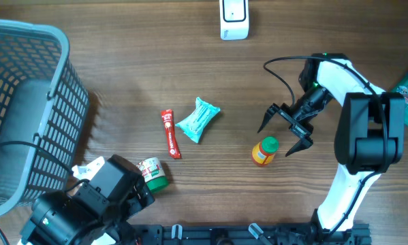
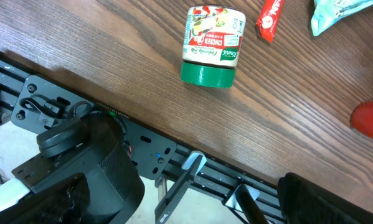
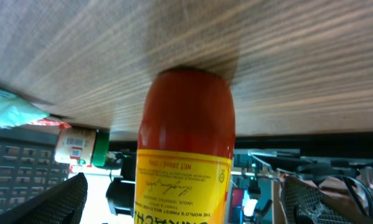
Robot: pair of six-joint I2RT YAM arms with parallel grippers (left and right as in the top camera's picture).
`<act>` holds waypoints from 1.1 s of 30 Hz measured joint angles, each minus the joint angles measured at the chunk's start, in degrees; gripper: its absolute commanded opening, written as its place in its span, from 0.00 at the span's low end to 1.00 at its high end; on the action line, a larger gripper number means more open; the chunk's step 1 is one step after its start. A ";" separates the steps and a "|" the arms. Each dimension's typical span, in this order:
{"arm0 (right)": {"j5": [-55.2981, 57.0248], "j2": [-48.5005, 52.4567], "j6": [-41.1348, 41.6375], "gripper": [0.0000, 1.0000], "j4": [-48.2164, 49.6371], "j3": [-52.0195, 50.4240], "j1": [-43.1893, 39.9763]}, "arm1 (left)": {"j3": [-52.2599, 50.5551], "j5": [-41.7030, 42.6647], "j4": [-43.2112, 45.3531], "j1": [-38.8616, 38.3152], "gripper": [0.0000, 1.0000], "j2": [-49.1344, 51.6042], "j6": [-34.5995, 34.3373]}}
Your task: Scan the item barcode
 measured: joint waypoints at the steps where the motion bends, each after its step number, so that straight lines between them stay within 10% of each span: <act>1: -0.28 0.00 0.00 1.00 0.07 -0.17 0.61 | 0.00 0.00 0.00 0.00 1.00 0.00 -0.02; 9: -6.27 0.02 0.17 0.99 6.16 -8.41 4.02 | 0.00 0.00 0.00 0.00 1.00 0.00 -0.02; 26: -5.16 0.02 2.93 0.30 8.33 -8.57 9.75 | 0.00 0.00 0.00 0.00 1.00 0.00 0.00; 33: -5.97 -2.25 -4.35 0.33 -0.85 -2.54 9.75 | 0.00 0.00 0.00 0.00 1.00 0.00 -0.02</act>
